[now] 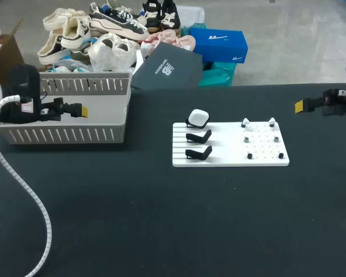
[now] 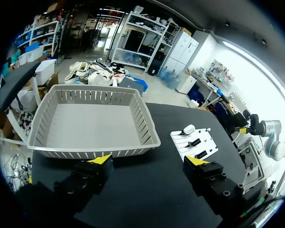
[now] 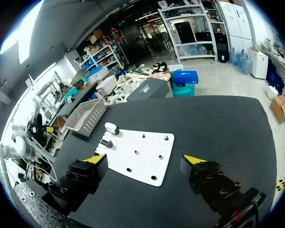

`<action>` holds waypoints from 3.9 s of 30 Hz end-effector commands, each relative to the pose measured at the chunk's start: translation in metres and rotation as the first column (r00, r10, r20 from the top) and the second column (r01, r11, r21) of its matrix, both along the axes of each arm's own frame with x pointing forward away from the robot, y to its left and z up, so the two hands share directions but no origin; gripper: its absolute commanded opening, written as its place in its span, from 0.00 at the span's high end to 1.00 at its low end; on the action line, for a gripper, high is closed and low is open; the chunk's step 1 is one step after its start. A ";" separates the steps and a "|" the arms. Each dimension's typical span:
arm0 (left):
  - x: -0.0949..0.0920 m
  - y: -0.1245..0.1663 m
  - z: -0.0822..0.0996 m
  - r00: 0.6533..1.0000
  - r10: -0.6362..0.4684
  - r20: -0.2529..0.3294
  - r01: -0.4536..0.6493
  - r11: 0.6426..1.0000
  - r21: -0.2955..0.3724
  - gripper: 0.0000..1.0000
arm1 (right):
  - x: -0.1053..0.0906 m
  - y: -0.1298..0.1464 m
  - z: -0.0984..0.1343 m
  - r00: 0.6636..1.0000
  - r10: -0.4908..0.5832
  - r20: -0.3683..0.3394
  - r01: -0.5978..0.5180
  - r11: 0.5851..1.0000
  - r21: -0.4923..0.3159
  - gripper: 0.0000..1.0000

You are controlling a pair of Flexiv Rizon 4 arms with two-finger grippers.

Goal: Pick up each earbud case from the left stands, insert the matching earbuds, close the lid, and place the case in the box.

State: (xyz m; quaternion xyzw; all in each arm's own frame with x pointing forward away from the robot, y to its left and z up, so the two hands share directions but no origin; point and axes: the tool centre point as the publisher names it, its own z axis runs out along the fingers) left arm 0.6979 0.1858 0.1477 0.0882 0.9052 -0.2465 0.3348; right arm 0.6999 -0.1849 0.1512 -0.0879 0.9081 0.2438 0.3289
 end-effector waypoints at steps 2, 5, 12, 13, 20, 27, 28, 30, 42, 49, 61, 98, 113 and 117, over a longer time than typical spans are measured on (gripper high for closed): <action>0.001 -0.001 0.001 1.000 0.000 -0.005 0.000 1.000 0.004 0.00 | 0.001 -0.001 -0.001 1.000 0.004 0.000 -0.004 1.000 0.003 0.00; 0.001 -0.001 0.001 1.000 0.000 -0.005 0.000 1.000 0.004 0.00 | 0.001 -0.001 -0.001 1.000 0.004 0.000 -0.004 1.000 0.003 0.00; 0.001 -0.001 0.001 1.000 0.000 -0.005 0.000 1.000 0.004 0.00 | 0.001 -0.001 -0.001 1.000 0.004 0.000 -0.004 1.000 0.003 0.00; 0.001 -0.001 0.001 1.000 0.000 -0.005 0.000 1.000 0.004 0.00 | 0.001 -0.001 -0.001 1.000 0.004 0.000 -0.004 1.000 0.003 0.00; 0.001 -0.001 0.001 1.000 0.000 -0.005 0.000 1.000 0.004 0.00 | 0.001 -0.001 -0.001 1.000 0.004 0.000 -0.004 1.000 0.003 0.00; 0.001 -0.001 0.001 1.000 0.000 -0.005 0.000 1.000 0.004 0.00 | 0.001 -0.001 -0.001 1.000 0.004 0.000 -0.004 1.000 0.003 0.00; 0.001 -0.001 0.001 1.000 0.000 -0.005 0.000 1.000 0.004 0.00 | 0.001 -0.001 -0.001 1.000 0.004 0.000 -0.004 1.000 0.003 0.00; 0.001 -0.001 0.001 1.000 0.000 -0.005 0.000 1.000 0.004 0.00 | 0.001 -0.001 -0.001 1.000 0.004 0.000 -0.004 1.000 0.003 0.00; 0.001 -0.001 0.001 1.000 0.000 -0.005 0.000 1.000 0.004 0.00 | 0.001 -0.001 -0.001 1.000 0.004 0.000 -0.004 1.000 0.003 0.00; 0.001 -0.001 0.001 1.000 0.000 -0.005 0.000 1.000 0.004 0.00 | 0.001 -0.001 -0.001 1.000 0.004 0.000 -0.004 1.000 0.003 0.00; 0.015 -0.011 0.011 0.968 -0.230 0.101 0.229 0.973 0.019 0.00 | 0.001 -0.001 -0.001 1.000 0.004 0.000 -0.004 1.000 0.003 0.00; 0.090 -0.125 -0.023 0.386 -0.867 0.316 0.851 0.466 0.240 0.00 | 0.001 -0.001 -0.001 1.000 0.004 0.000 -0.004 1.000 0.003 0.00; 0.105 -0.165 -0.064 0.351 -0.869 0.348 0.879 0.434 0.197 0.00 | 0.001 -0.001 -0.001 1.000 0.004 0.000 -0.004 1.000 0.003 0.00; 0.105 -0.177 -0.070 0.337 -0.871 0.356 0.880 0.426 0.208 0.00 | 0.001 -0.001 -0.001 1.000 0.004 0.000 -0.004 1.000 0.003 0.00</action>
